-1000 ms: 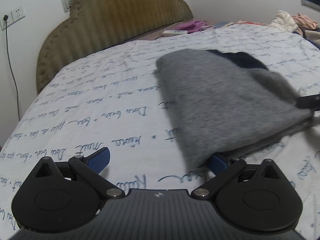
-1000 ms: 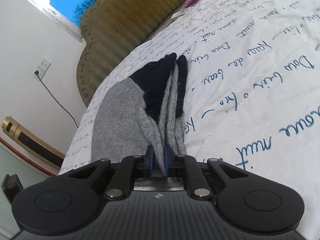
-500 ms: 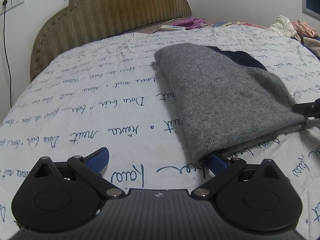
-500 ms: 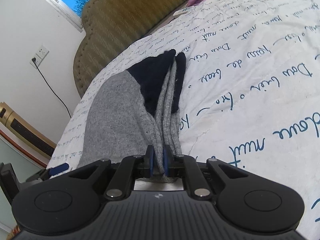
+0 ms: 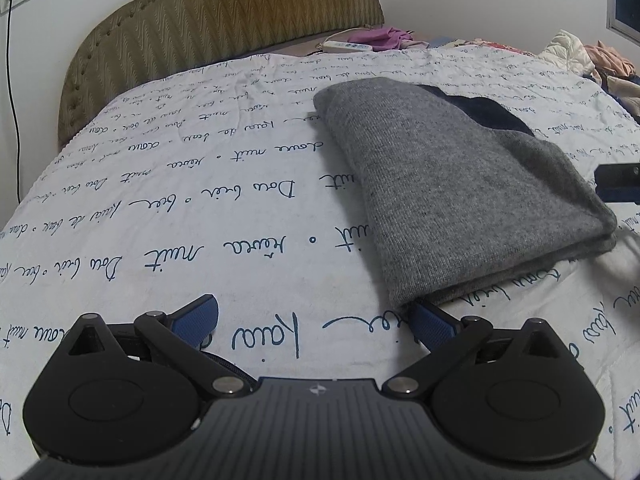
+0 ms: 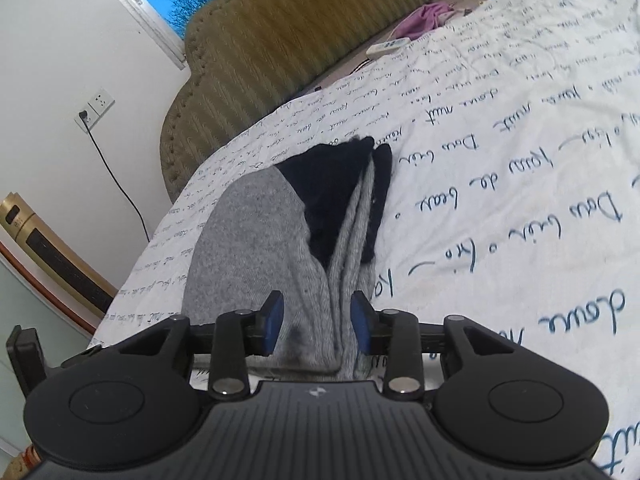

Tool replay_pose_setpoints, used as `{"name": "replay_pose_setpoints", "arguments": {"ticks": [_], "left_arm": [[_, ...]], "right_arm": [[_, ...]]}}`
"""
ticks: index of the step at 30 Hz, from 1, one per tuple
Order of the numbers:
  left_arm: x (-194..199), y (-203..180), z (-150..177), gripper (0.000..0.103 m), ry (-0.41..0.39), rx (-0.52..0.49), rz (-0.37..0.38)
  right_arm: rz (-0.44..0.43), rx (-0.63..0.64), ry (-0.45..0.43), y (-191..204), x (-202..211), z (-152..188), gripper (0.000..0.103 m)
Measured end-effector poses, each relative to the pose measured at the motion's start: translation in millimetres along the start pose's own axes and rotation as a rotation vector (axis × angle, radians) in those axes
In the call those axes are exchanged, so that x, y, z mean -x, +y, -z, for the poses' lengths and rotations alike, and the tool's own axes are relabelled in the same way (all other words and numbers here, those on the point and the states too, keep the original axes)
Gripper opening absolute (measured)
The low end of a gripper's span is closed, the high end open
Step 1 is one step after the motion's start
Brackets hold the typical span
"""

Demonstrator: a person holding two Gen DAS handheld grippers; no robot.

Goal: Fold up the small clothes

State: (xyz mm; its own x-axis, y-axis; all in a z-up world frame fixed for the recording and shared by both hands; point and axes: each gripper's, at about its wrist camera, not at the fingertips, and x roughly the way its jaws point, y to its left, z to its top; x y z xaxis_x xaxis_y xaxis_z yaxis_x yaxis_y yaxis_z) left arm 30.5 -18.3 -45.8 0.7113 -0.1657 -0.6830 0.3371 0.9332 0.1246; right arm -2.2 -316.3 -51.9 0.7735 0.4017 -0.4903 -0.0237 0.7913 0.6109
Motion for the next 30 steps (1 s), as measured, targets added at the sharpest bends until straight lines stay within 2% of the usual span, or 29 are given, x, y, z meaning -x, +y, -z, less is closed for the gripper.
{"name": "replay_pose_setpoints", "arguments": {"ticks": [3,7,12,15,20,23,30], "left_arm": [[2,1,-1,0.102,0.002,-0.001,0.007],[13,6,-5,0.101,-0.023,-0.010,0.062],[37,13,-31,0.102,-0.120,-0.001,0.206],[31,16,-54,0.102,-0.142,0.028,0.282],[-19,30,-81,0.101,-0.070,0.189,0.414],[-57,37,-92,0.101,0.017,0.285,0.546],[-130,46,-108,0.101,0.161,0.423,0.729]], "right_arm": [[0.020,0.002,0.000,-1,-5,-5,0.057],[0.025,0.004,-0.008,-4,-11,-13,0.071],[0.031,-0.038,-0.012,-13,-25,-29,0.072],[0.011,-0.065,0.010,-19,-41,-39,0.072],[-0.011,-0.087,0.068,-28,-72,-48,0.072],[-0.050,-0.101,0.084,-34,-85,-54,0.073],[-0.238,-0.200,0.133,-60,-111,-74,0.074]]}}
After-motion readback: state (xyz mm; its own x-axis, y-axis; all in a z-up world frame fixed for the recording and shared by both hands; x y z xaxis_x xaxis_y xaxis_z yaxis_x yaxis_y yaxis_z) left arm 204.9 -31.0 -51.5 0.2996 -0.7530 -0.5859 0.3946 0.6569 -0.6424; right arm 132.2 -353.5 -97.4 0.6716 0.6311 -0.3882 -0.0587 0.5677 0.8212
